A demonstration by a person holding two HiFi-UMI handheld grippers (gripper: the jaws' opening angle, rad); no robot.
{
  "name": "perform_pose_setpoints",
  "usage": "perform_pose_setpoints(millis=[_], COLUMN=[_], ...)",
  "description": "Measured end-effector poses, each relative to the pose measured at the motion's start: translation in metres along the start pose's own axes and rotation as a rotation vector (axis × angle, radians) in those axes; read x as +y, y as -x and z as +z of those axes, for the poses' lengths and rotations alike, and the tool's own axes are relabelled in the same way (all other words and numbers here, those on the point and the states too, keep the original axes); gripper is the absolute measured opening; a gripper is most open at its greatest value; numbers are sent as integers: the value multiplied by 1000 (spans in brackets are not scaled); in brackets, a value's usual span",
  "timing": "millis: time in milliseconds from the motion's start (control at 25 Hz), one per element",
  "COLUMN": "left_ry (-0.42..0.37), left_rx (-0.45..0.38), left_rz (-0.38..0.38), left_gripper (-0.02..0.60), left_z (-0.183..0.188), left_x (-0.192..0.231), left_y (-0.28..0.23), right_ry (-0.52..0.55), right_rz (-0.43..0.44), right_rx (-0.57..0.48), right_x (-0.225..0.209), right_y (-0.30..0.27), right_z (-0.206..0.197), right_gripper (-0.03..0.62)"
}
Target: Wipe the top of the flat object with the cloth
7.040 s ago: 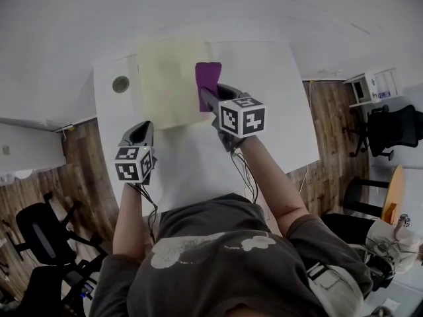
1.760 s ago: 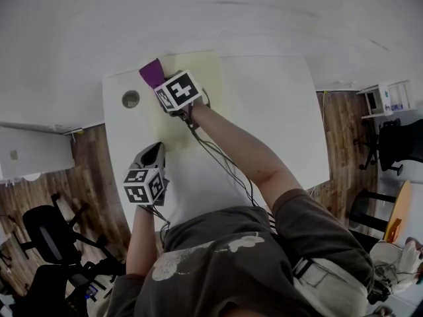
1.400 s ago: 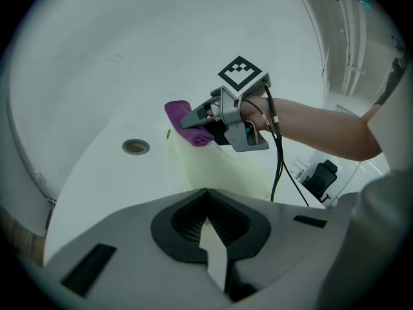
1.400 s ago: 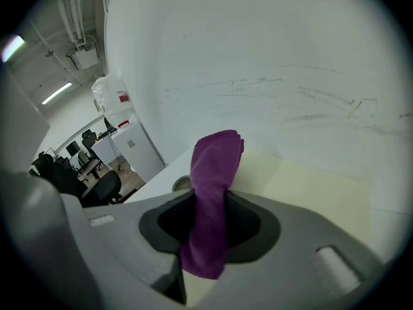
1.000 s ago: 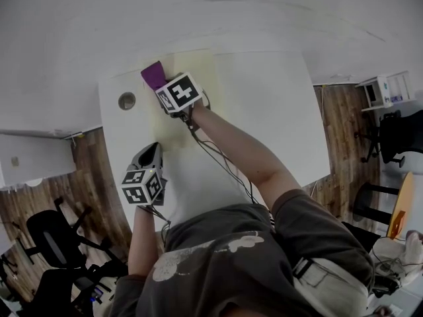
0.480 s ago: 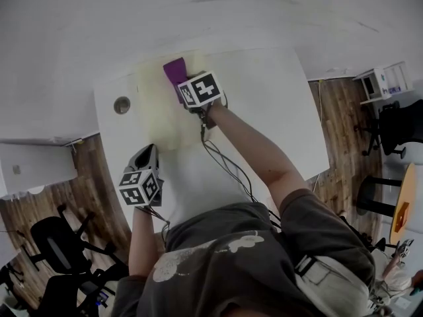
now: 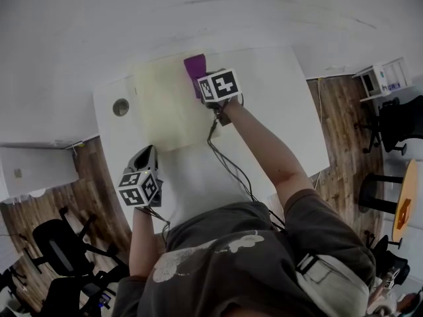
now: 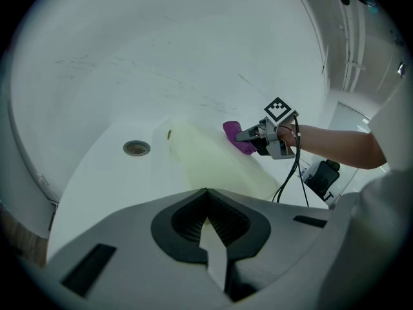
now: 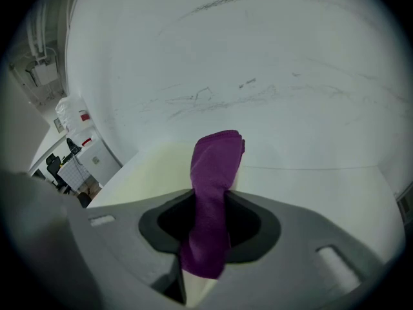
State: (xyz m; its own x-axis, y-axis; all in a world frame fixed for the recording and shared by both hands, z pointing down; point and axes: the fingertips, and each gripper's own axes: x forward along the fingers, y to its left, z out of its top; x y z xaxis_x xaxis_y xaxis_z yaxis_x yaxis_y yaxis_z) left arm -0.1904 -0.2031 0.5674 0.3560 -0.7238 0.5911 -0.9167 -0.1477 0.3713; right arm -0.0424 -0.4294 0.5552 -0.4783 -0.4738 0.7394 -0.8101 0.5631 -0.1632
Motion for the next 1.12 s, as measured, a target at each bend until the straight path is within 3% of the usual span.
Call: perform_pose_setpoints(millis=[280,480,760,1120], left_ry=[-3,2,-3,0], left_rx=[1,0,1,-9], left_rz=[0,-5,-6,-14], left_gripper=[-5,-5,-3,-3], left_z=[-1,-2,-1,-1], left_x=[0,-2,-2,-2], left_y=[1,2,1,2], right_ry=[-54,-49,0,30], right_rz=[-60,-76,52,226], right_rx=[5,-3,-51,-18], right_x=[-26,-21,46,150], right_y=[15,25,30,11], right_z=[-11,-5,16,3], right_gripper=[120,118,118,118])
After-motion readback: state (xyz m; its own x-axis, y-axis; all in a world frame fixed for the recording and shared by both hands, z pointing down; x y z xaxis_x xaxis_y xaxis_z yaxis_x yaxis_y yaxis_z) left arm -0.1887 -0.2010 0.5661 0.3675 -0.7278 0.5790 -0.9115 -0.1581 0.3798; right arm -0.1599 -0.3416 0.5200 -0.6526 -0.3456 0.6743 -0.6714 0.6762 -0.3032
